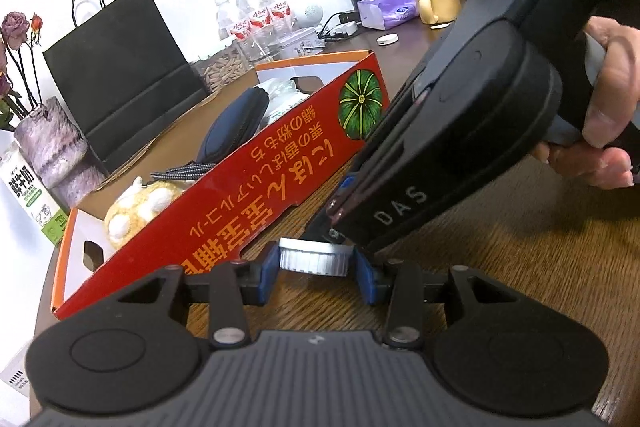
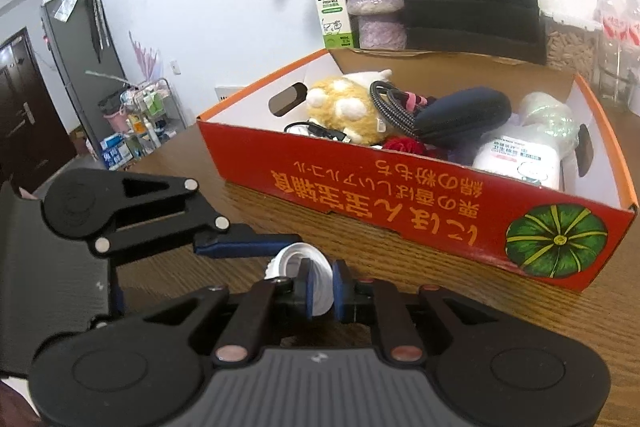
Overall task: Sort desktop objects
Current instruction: 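Lift the white inner lid off the cap with the right tool while the left tool holds the base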
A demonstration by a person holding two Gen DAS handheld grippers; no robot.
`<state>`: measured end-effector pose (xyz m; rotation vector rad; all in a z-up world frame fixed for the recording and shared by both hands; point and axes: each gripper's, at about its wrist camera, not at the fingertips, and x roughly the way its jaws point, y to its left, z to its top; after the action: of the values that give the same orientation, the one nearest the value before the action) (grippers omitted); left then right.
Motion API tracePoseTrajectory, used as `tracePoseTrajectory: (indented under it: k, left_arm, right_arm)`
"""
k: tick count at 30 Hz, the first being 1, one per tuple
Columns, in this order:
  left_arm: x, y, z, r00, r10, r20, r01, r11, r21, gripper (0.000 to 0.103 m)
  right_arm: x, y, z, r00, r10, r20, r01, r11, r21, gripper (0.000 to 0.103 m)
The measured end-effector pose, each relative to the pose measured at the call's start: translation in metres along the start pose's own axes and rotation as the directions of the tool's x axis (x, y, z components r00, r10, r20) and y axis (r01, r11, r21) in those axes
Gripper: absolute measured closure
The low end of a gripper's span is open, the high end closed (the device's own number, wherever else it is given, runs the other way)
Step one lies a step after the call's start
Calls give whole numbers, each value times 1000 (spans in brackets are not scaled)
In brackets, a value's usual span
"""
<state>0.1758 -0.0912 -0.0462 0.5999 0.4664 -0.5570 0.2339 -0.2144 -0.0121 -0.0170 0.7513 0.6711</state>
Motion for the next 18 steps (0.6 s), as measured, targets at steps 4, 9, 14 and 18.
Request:
tracePoseTrajectory:
  k: [4,9,14,18]
  left_arm:
    - [0,2,-1,1000,-7,0,7,1000,-13,63]
    - [-1,3,-3,1000,-6,1,6,1000,-1,63]
    - [-1,2,-3,1000,-2,1,2,1000,6,63]
    - [-1,2,-3,1000,-7,1,7,1000,9,63]
  right_arm:
    - [-2,-7,0,999,46,20,-47,998,49,92]
    - [-1,-9,-1,1000,-16,-9,16,999,31,70]
    - [-8,-10,2,1000,-29,1,29,999,16,71]
    - [1,-4,2,998,-48,-43,46,998,-41,82]
